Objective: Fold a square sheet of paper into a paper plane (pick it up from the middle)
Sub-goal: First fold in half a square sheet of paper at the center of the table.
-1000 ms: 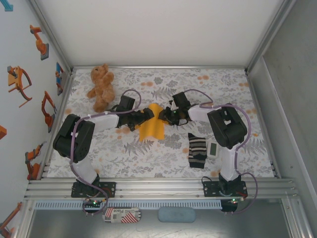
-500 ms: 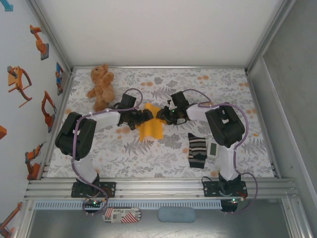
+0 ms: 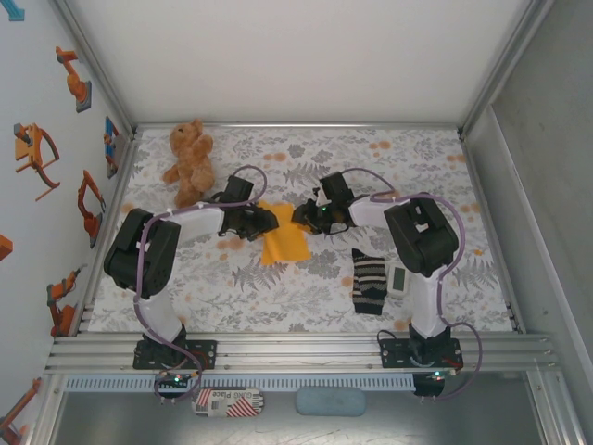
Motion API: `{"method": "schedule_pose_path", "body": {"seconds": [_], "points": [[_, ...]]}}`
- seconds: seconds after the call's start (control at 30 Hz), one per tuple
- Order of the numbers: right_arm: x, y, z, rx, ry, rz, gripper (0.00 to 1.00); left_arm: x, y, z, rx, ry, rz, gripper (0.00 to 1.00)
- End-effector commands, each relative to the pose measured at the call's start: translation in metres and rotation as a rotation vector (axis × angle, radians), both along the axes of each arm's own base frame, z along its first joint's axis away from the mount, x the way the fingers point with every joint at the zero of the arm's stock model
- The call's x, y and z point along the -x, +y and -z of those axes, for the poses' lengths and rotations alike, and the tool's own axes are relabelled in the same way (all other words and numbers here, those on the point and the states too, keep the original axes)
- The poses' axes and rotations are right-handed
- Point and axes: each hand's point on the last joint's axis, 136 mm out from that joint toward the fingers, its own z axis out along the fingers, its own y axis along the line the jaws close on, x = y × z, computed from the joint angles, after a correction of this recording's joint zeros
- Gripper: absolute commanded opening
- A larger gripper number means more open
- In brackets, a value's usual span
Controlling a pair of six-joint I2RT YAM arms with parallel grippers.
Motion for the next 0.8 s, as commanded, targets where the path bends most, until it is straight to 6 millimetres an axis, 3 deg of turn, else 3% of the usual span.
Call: {"method": "schedule_pose_path", "body": {"seconds": [0.0,0.23,0.47,0.6,0.77], "points": [[-0.005,-0.008,-0.025,-0.027,-0.058,0.025,0.34,-0.004,-0.002,-0.028,0.076,-0.069,0.029,0.38],[-0.012,-0.017,-0.063,-0.123,-0.166,-0.028,0.43,-0.002,-0.015,-0.095,0.271,-0.197,0.12,0.34],[-0.015,-0.004,-0.133,-0.381,-0.304,-0.036,0.75,-0.003,-0.025,-0.166,0.458,-0.287,0.161,0.33],[-0.019,-0.004,-0.159,-0.499,-0.329,-0.001,0.83,-0.009,-0.024,-0.195,0.566,-0.319,0.154,0.33],[-0.022,-0.002,-0.187,-0.602,-0.346,0.024,0.85,-0.017,-0.022,-0.219,0.693,-0.333,0.13,0.33]]}}
